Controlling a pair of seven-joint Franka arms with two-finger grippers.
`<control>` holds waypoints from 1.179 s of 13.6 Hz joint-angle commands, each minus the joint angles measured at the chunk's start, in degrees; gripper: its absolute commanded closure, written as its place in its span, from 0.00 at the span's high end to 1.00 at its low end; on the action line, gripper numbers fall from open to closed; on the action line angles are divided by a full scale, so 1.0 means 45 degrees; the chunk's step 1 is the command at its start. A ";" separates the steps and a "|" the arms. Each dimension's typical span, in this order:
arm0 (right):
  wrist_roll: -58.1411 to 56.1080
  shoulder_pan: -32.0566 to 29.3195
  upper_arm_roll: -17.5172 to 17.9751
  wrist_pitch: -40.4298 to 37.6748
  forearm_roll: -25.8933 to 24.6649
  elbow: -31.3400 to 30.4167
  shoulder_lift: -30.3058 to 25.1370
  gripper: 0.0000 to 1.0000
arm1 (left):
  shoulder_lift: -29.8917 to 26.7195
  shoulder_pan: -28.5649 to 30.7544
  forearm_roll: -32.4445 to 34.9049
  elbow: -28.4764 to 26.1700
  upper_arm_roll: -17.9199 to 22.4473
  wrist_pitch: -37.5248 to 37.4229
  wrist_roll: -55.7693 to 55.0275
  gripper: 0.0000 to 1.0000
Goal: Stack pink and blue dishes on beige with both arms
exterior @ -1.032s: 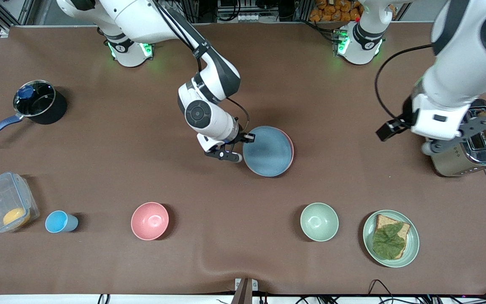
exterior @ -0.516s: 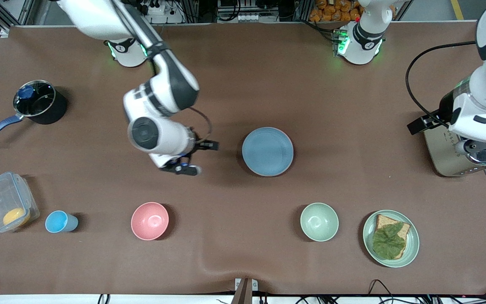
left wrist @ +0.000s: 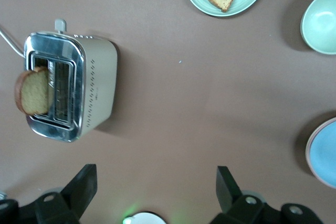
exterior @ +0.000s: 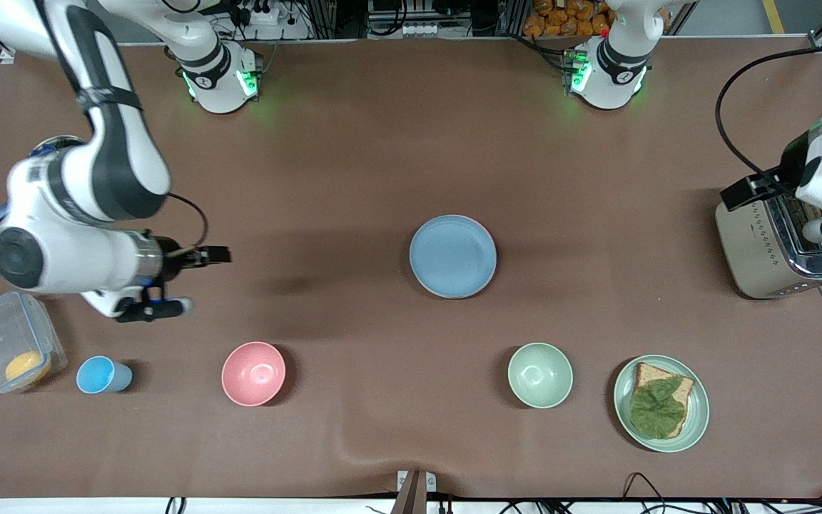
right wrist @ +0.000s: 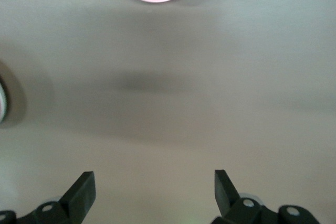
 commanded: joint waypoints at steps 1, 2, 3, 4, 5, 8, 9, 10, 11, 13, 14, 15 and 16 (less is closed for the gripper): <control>0.0002 0.0051 0.0281 -0.0201 -0.1107 -0.0972 -0.2263 1.00 | -0.0355 -0.0283 -0.0182 -0.0179 0.0463 -0.0134 0.1052 1.00; -0.0153 0.0031 0.0281 -0.0220 -0.1341 -0.1090 -0.2753 1.00 | -0.0471 -0.0554 -0.0182 -0.0218 0.0599 -0.0115 0.1073 1.00; -0.0696 -0.0143 0.0262 -0.0317 -0.1672 -0.1091 -0.3067 1.00 | -0.0530 -0.0963 -0.0182 -0.0257 0.0948 -0.0076 0.1074 1.00; -0.1320 -0.0435 0.0281 -0.0357 -0.1772 -0.1091 -0.3399 1.00 | -0.0589 -0.1237 -0.0182 -0.0296 0.1280 -0.0018 0.1093 1.00; -0.1790 -0.0767 0.0281 -0.0551 -0.1773 -0.1072 -0.3693 1.00 | -0.0589 -0.1298 -0.0279 -0.0316 0.1438 0.0002 0.1229 1.00; -0.1233 -0.1413 0.0281 -0.1408 -0.1735 -0.1033 -0.4591 1.00 | -0.0822 -0.1279 -0.1214 -0.0645 0.2180 0.0353 0.2477 1.00; -0.0532 -0.1627 0.0281 -0.1953 -0.1657 -0.0975 -0.4807 1.00 | -0.1095 -0.1299 -0.1256 -0.1112 0.2221 0.0721 0.2480 1.00; -0.0177 -0.1668 0.0281 -0.2230 -0.1618 -0.0994 -0.5021 1.00 | -0.1368 -0.1279 -0.1256 -0.1581 0.2221 0.1054 0.2499 1.00; 0.0213 -0.1668 0.0281 -0.2252 -0.1617 -0.1013 -0.5140 1.00 | -0.1525 -0.1260 -0.1276 -0.1856 0.2241 0.1231 0.2557 1.00; 0.0451 -0.1843 0.0262 -0.2136 -0.1617 -0.0916 -0.5160 1.00 | -0.1527 -0.1182 -0.1276 -0.1859 0.2241 0.1253 0.2616 1.00; 0.0316 -0.1999 0.0281 -0.2135 -0.1617 -0.0800 -0.5160 1.00 | -0.1527 -0.1162 -0.1295 -0.1839 0.2222 0.1253 0.2617 1.00; 0.0237 -0.2000 0.0281 -0.2173 -0.1617 -0.0760 -0.5141 1.00 | -0.1508 -0.1259 -0.1315 -0.1781 0.2260 0.1233 0.2617 1.00; 0.0082 -0.2000 0.0281 -0.2193 -0.1714 -0.0721 -0.5063 1.00 | -0.1353 -0.1182 -0.1315 -0.1723 0.2241 0.1272 0.2617 1.00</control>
